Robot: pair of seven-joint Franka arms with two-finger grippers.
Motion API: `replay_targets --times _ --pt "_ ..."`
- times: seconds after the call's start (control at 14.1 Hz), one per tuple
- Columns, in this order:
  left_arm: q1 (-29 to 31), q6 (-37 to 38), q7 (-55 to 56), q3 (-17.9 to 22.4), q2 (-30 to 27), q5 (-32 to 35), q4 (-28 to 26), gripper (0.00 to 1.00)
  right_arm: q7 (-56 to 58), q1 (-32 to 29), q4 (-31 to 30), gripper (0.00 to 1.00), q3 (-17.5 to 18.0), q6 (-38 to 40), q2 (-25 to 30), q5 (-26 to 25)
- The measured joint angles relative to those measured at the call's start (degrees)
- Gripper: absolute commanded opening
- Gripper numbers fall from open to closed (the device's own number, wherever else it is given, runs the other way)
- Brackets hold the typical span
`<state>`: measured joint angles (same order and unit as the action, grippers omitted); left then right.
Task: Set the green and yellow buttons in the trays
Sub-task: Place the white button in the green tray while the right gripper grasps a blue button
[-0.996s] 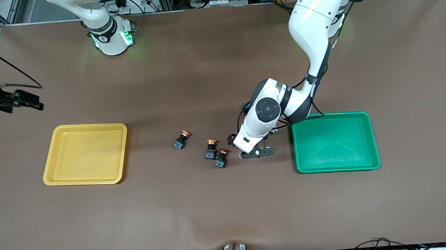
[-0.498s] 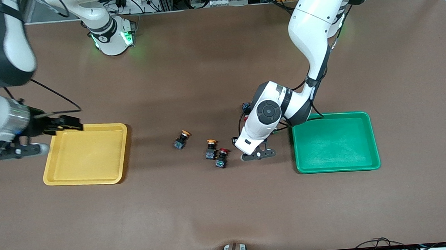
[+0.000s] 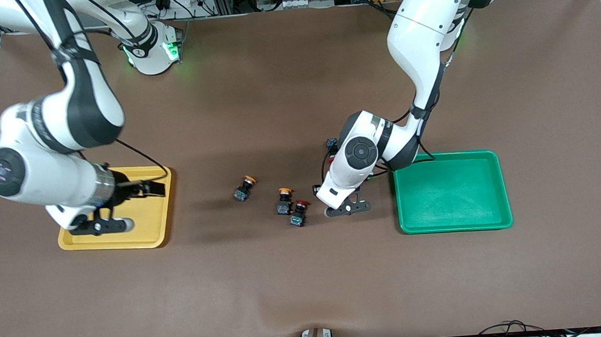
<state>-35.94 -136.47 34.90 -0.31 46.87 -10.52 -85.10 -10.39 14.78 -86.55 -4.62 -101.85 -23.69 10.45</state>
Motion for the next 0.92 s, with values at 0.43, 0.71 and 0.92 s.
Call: replay_targets --times 0.43,0.71,0.92 --pt "3.2 5.7 -3.4 0.5 -2.0 0.0 1.9 0.0 -6.4 0.9 0.7 1.0 0.0 -4.8 -5.2 8.9" --pt "9.1 17.6 -11.0 1.0 -7.3 0.0 2.0 0.0 -8.3 5.5 0.7 1.0 0.2 -11.2 -8.9 10.2" --pt "14.5 20.3 -18.5 1.3 -9.3 2.3 -1.4 0.0 -9.0 11.1 0.7 1.0 0.2 -16.2 -11.3 10.2"
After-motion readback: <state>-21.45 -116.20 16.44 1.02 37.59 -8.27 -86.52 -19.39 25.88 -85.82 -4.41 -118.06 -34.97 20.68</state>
